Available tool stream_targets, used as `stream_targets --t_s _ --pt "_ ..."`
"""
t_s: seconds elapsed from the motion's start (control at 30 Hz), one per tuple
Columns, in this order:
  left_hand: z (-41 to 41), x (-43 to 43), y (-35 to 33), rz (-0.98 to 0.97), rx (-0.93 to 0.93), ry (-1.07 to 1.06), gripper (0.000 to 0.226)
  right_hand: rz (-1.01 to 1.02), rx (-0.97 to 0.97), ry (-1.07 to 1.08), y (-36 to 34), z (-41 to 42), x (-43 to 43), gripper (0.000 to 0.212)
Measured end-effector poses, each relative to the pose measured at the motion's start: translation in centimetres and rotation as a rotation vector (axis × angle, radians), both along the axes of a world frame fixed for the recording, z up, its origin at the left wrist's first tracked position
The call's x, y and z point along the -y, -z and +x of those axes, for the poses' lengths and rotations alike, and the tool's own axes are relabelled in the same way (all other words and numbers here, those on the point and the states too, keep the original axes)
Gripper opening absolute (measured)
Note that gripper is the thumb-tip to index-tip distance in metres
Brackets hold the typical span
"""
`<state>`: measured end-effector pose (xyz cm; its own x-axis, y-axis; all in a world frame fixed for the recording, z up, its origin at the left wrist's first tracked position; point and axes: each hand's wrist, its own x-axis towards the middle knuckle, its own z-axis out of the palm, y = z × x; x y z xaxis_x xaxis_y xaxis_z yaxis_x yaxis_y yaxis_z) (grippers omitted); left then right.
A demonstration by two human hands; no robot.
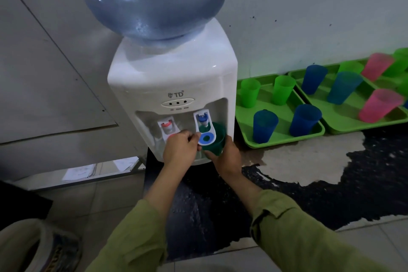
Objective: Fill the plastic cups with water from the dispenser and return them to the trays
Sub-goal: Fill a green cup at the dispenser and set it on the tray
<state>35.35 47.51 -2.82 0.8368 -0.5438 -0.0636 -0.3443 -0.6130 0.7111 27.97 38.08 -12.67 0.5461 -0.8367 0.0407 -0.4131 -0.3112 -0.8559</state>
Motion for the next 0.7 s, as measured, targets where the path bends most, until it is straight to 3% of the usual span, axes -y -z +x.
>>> stream_targets --t_s 0.3,0.5,0.7 --pt "0.2 1.7 1.9 0.101 0.001 0.018 0.02 0.035 0.01 -0.012 -0.3 0.1 0.1 0.066" --pt "0.7 1.4 2.7 -0.001 0.015 -0.045 0.016 0.03 0.031 -0.028 -0.3 -0.2 0.3 0.064" --pt "-0.2 0.5 3.6 -0.135 0.058 -0.111 0.027 -0.007 0.036 -0.047 -0.6 -1.2 -0.1 0.063"
